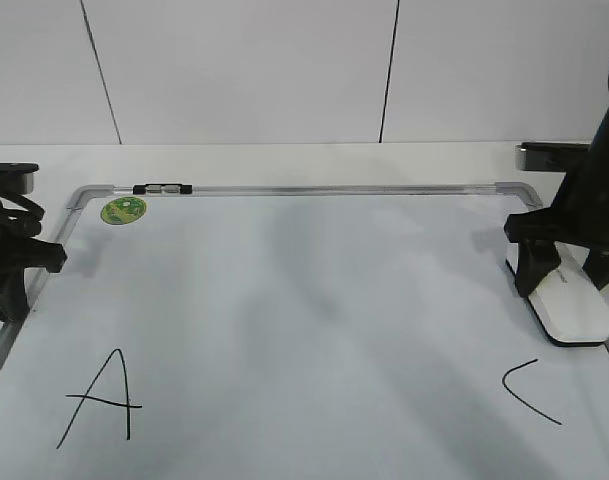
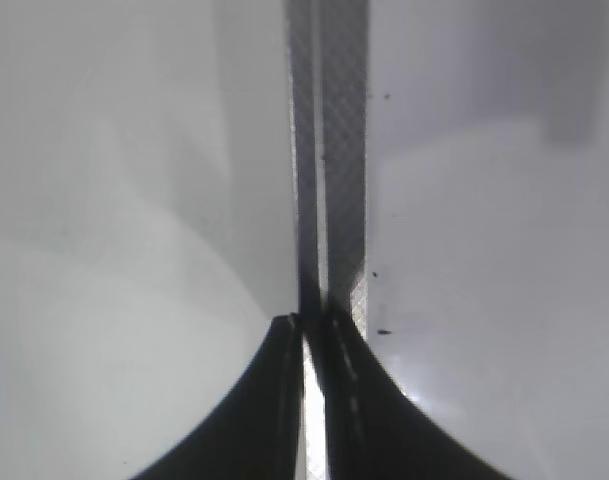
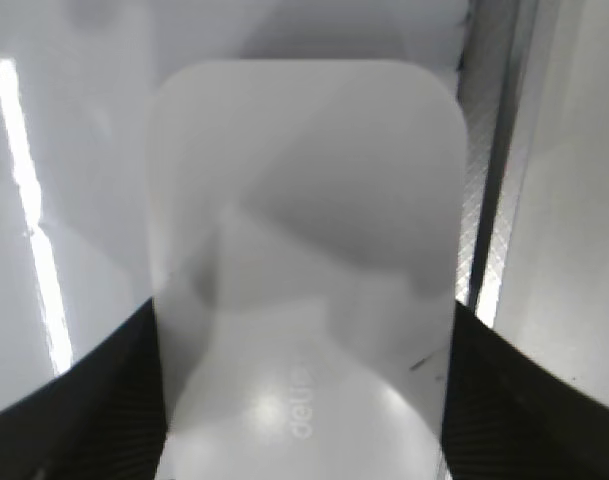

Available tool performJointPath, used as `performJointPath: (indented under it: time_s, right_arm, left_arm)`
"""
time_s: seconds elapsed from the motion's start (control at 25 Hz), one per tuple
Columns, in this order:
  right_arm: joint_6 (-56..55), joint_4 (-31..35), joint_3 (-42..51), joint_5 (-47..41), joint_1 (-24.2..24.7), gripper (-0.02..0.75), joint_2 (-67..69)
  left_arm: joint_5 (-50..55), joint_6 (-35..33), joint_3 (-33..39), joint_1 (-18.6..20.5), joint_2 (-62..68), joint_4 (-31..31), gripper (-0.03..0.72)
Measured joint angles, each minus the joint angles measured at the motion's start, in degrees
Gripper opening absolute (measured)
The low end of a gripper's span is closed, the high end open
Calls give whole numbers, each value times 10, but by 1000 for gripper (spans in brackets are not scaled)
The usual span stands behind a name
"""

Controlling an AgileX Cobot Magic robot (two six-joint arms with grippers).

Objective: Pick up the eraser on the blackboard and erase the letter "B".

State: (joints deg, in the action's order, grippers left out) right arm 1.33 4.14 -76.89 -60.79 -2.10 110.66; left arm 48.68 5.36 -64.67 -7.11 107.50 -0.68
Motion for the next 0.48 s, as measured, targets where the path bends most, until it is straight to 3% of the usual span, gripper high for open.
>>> performJointPath:
  time_s: [0.48]
  right_arm:
    - [0, -4, 1, -1, 0, 553, 0]
  left_arm:
    - [0, 0, 0, 0, 0, 0, 22]
